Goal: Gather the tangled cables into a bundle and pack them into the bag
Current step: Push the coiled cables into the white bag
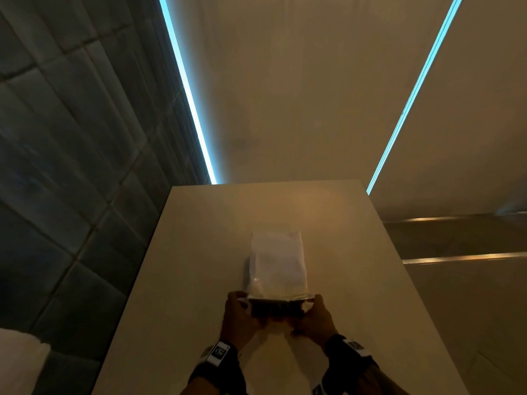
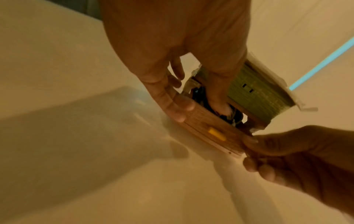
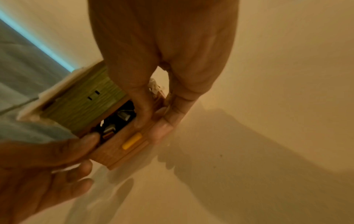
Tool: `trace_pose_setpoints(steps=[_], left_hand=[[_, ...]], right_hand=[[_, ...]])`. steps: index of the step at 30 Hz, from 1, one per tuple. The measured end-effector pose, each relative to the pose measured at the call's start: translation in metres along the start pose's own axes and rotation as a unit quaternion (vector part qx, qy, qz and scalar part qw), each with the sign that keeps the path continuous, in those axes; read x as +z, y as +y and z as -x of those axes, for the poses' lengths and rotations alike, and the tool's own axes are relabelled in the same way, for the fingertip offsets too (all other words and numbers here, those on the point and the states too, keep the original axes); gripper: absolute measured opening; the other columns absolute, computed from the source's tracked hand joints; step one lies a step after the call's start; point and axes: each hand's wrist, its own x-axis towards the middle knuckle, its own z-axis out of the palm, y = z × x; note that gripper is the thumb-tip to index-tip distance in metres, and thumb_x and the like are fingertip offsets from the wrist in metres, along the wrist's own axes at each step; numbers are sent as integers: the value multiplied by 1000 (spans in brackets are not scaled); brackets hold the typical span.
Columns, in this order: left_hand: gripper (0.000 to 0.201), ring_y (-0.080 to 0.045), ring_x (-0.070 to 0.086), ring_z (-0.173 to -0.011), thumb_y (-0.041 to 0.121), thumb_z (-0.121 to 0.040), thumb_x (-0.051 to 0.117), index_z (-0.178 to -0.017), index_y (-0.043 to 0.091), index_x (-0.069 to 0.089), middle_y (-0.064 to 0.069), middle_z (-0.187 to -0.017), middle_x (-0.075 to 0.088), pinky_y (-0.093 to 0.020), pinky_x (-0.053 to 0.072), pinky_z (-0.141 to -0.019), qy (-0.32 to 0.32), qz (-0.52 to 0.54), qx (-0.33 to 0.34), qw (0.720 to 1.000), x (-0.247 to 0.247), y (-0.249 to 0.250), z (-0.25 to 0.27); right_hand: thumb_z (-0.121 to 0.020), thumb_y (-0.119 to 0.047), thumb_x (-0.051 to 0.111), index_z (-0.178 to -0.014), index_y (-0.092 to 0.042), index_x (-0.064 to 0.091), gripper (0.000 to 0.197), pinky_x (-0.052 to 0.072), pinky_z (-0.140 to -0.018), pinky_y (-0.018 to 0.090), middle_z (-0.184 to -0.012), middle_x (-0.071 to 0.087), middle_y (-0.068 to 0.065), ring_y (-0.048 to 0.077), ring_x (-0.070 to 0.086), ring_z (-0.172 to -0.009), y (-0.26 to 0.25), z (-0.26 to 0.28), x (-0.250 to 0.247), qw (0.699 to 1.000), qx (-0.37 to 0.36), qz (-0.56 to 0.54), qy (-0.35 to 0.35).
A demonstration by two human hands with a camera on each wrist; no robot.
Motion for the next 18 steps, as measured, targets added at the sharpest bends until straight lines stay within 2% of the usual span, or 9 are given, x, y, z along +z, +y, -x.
trace_pose_setpoints(steps=[2,5,7,9,11,13,14,16,18], left_hand=[[79,-19,67,-89,48,-41,88,-105,18,52,5,-98,65,-31,57,-70,-39,-10,22,999,1,3,-2],[84,-18,66,-89,60,-40,82,-107,18,53,6,-97,65,-33,56,-72,-26,-40,21,999,1,11,-3],[80,-22,66,-89,51,-45,85,-109,17,51,1,-99,65,-34,57,-72,-25,-41,1,999,3,12,-8],[61,-21,67,-77,37,-60,86,-107,18,53,0,-93,66,-28,55,-59,-32,-52,-37,997,3,18,-10],[41,-24,66,-62,24,-68,82,-100,16,57,-3,-85,67,-29,55,-50,-31,-37,-76,996,0,25,-11],[33,-29,67,-61,17,-70,80,-97,14,61,-7,-82,69,-38,59,-54,-29,-35,-75,996,-2,24,-14],[35,-30,68,-65,16,-70,80,-100,13,63,-9,-86,70,-38,59,-58,-30,-39,-59,997,-4,23,-13],[54,-26,69,-81,31,-63,83,-111,17,62,-6,-97,70,-31,57,-69,-32,-83,2,996,-6,16,-13],[68,-17,65,-88,60,-55,77,-111,25,62,2,-97,63,-27,53,-74,-33,-142,40,988,-9,10,-11]], right_hand=[[-74,-10,77,-114,-18,40,55,58,-51,32,-100,63,10,17,65,-52,-4,1,-3,999,-26,40,-21],[-76,-16,78,-114,-22,41,53,59,-55,34,-103,63,9,11,63,-45,-12,0,-6,996,-37,69,-44],[-78,-20,78,-120,-21,42,55,59,-55,33,-105,59,7,9,62,-43,-16,1,-8,994,-49,84,-56],[-78,-21,77,-128,-18,43,61,60,-56,35,-107,57,6,11,63,-46,-17,-1,-10,993,-56,89,-61],[-77,-23,78,-123,-21,44,58,60,-59,40,-106,58,5,16,65,-51,-17,-1,-11,992,-60,90,-62],[-75,-26,79,-119,-21,46,55,61,-61,40,-106,62,6,15,65,-50,-15,-3,-12,992,-71,96,-50],[-76,-27,79,-122,-19,48,56,61,-59,37,-107,65,8,11,65,-47,-13,-5,-12,991,-78,101,-43],[-78,-26,77,-127,-16,48,58,59,-54,31,-107,67,13,6,63,-43,-8,-10,-12,990,-81,111,-42],[-78,-29,75,-126,-18,49,56,58,-54,32,-105,67,13,13,67,-53,-7,-13,-11,987,-74,133,-41]])
